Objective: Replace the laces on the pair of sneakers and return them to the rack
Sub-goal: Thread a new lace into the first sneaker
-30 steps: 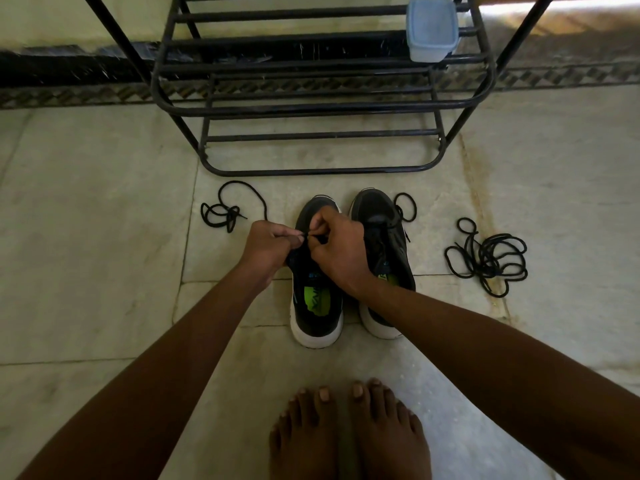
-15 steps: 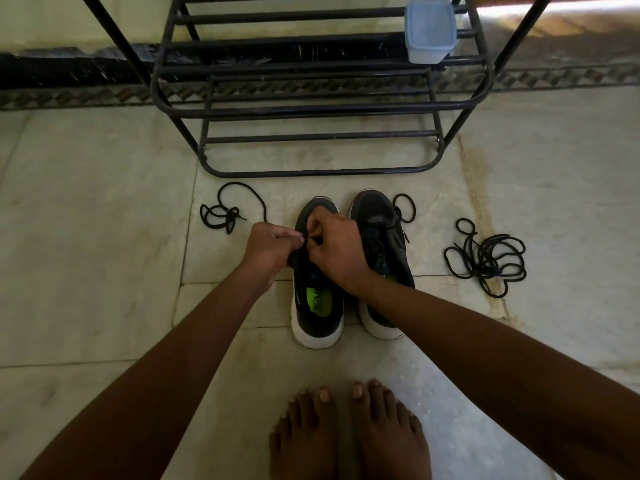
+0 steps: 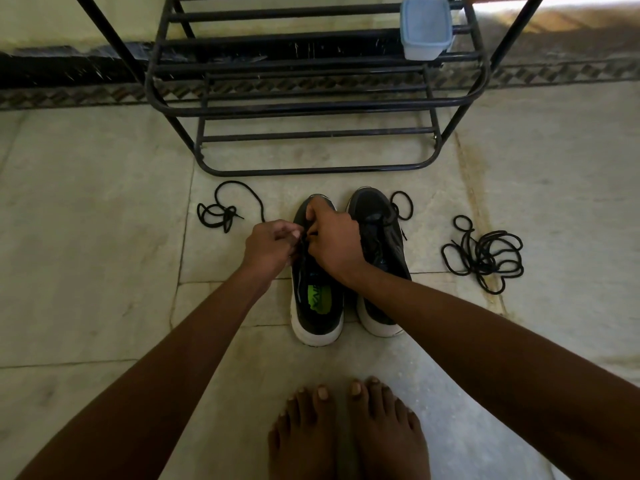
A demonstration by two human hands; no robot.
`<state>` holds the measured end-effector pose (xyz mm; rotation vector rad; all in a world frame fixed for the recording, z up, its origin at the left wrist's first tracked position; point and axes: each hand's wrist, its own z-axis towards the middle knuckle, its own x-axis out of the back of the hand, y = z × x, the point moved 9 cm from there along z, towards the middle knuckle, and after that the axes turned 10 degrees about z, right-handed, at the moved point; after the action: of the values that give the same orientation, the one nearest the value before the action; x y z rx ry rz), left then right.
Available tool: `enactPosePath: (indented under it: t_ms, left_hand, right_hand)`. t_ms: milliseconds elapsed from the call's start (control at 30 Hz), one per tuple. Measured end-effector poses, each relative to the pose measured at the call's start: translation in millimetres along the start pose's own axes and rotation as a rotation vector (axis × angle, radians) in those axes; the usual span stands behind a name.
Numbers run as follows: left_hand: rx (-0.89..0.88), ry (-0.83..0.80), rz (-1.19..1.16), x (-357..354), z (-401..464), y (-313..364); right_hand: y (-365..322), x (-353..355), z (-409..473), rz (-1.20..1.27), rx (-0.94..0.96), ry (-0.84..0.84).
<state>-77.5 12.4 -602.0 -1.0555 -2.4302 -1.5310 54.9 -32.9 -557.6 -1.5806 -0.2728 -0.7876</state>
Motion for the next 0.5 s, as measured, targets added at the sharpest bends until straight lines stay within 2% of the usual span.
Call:
enactPosePath:
  t_ms: [267,500]
  left_hand:
    - [0.033,-0.017,-0.005,0,-1,-4]
    - [0.030,-0.031,-0.069,-1,-5,-2]
  right_hand:
    - [-11,-3,12,-0.328,-0.037,-0.185]
    - [-8,-7,11,-0.457,0.038,-0.222]
